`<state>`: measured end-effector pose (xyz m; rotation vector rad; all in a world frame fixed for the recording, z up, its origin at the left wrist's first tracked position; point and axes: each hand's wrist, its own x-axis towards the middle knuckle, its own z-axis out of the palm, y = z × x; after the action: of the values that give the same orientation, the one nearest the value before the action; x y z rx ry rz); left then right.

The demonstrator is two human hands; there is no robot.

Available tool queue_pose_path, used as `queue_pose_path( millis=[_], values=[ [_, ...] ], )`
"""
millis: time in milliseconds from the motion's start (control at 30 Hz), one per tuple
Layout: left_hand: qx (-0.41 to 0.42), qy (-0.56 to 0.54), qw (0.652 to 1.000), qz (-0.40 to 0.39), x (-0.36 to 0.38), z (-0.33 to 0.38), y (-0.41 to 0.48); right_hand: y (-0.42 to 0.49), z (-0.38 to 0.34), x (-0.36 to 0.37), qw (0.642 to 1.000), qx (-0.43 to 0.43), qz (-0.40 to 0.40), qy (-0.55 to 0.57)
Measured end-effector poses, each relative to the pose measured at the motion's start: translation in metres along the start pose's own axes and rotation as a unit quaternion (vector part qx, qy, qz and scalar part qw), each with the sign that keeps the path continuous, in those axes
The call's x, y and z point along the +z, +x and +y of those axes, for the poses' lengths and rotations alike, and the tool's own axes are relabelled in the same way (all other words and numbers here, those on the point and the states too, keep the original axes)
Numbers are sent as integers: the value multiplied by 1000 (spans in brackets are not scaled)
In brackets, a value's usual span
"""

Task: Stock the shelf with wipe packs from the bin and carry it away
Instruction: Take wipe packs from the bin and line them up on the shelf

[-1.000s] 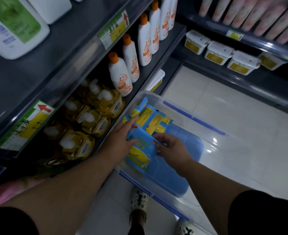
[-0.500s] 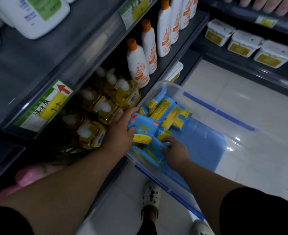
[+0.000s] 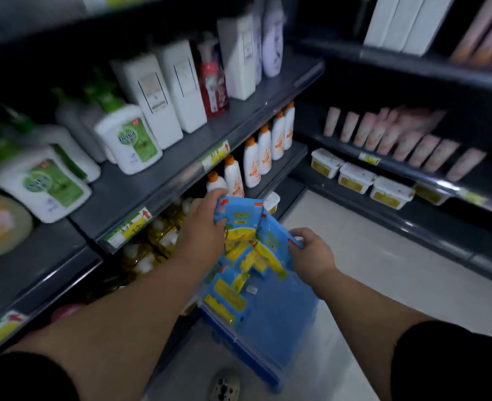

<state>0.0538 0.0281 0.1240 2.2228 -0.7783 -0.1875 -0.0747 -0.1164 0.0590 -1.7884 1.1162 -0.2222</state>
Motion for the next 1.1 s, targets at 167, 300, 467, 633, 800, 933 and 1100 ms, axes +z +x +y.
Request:
queue_pose_path(
  millis=[167, 300, 467, 633, 800, 933, 1100],
  values=[
    [51, -8, 996, 74, -73, 89, -17, -40, -90, -78, 996, -80, 11, 23],
    [68, 2, 989, 135, -142, 135, -29, -75, -160, -116, 986, -160, 20, 38],
    [96, -3, 972, 212, -233, 162, -50, -120, -246, -120, 967, -248, 9, 61],
    [98, 6, 950, 298, -331, 148, -75, -168, -333, -92, 940, -338, -8, 53],
    [68, -47, 929, 361, -423, 105, -99, -210, -414, -37, 915, -395, -47, 70],
    [37, -56, 916, 395, -475, 65, -106, -226, -465, 8, 897, -439, -28, 37],
    [-22, -58, 928, 368, -499, 16, -103, -228, -502, 49, 895, -444, -17, 45]
  ],
)
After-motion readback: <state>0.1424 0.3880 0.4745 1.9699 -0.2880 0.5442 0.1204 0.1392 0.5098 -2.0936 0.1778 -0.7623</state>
